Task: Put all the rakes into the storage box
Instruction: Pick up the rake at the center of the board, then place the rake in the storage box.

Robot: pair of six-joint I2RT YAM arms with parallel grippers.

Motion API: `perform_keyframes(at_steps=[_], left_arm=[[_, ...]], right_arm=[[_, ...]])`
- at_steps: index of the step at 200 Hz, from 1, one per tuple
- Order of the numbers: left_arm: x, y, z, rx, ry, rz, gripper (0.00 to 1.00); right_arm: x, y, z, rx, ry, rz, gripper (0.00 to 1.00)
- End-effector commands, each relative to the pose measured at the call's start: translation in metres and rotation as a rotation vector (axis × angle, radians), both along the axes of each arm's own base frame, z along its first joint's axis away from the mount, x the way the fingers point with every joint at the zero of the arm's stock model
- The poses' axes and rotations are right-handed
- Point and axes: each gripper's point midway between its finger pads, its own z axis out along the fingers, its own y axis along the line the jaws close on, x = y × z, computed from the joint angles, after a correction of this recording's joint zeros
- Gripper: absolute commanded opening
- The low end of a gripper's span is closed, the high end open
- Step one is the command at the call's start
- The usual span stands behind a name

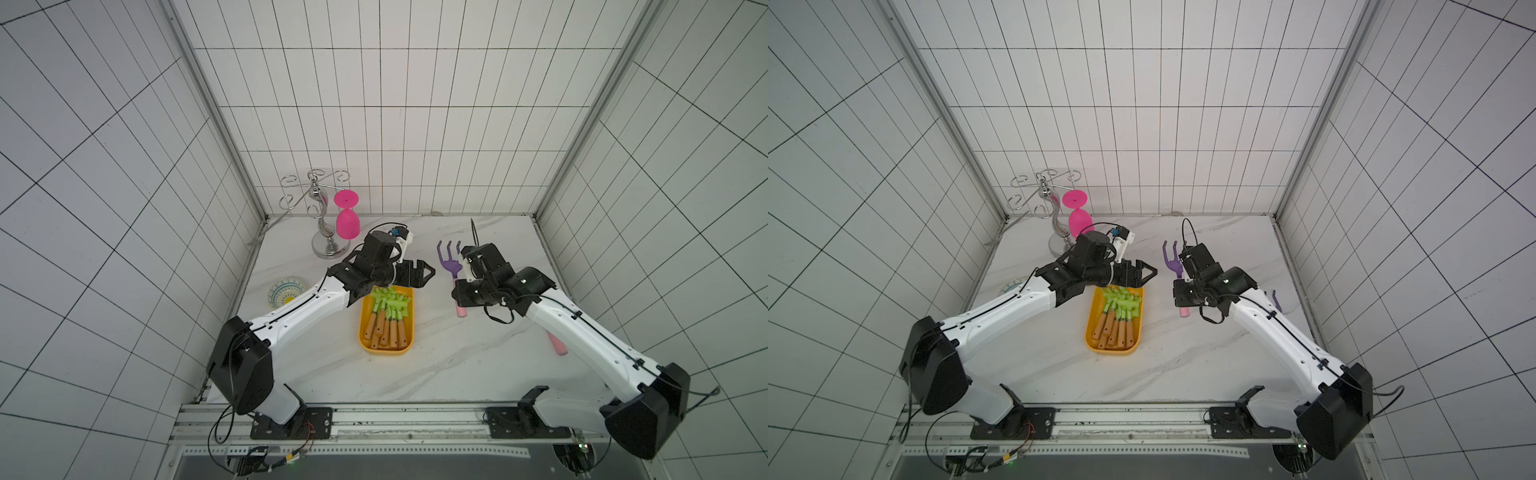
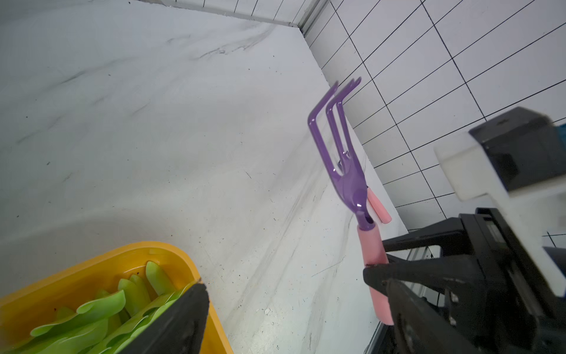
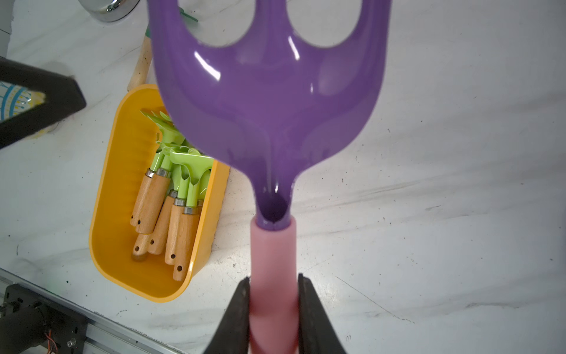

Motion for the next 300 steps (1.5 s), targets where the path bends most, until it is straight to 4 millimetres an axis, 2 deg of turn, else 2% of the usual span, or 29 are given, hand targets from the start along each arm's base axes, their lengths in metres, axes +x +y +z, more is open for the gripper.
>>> perform_keyframes(at_steps=[1,80,117,144,159,180,215,265,300], left_arm=[[-0.002,-0.014,0.021,-0.068,-0.046,-0.042,0.9],[-0.003,-0.012,0.008,-0.049,-0.012,-0.039,0.7],[0.001,-0.008,0.006,-0.058,-0.021,-0.022,0.53],[0.002,-0.005,0.001,-0.052,-0.002,-0.01,0.52],[0.0,-0.004,-0.002,-0.049,0.007,-0.008,0.59],[-0.001,0.0,-0.002,-0.051,0.011,0.002,0.62],[0.001,0.002,0.001,-0.058,-0.005,0.018,0.62],[0.002,-0.009,0.012,-0.132,-0.021,-0.017,0.46],[-0.005,-0.012,0.011,-0.16,-0.003,-0.052,0.23]], right_arm=[[-0.009,-0.004,-0.01,-0.059,0.002,-0.025,0.06],[-0.017,0.03,0.0,-0.051,-0.036,0.049,0.05],[-0.022,0.042,0.005,-0.021,-0.029,0.074,0.05],[-0.022,0.045,0.013,-0.014,-0.054,0.076,0.04],[-0.022,0.044,0.019,-0.007,-0.073,0.066,0.03],[-0.02,0.042,0.026,0.005,-0.105,0.054,0.03],[-0.023,0.047,0.035,0.046,-0.116,0.07,0.02],[-0.033,0.066,0.03,0.045,-0.101,0.141,0.02],[-0.034,0.065,0.033,0.046,-0.12,0.139,0.02]])
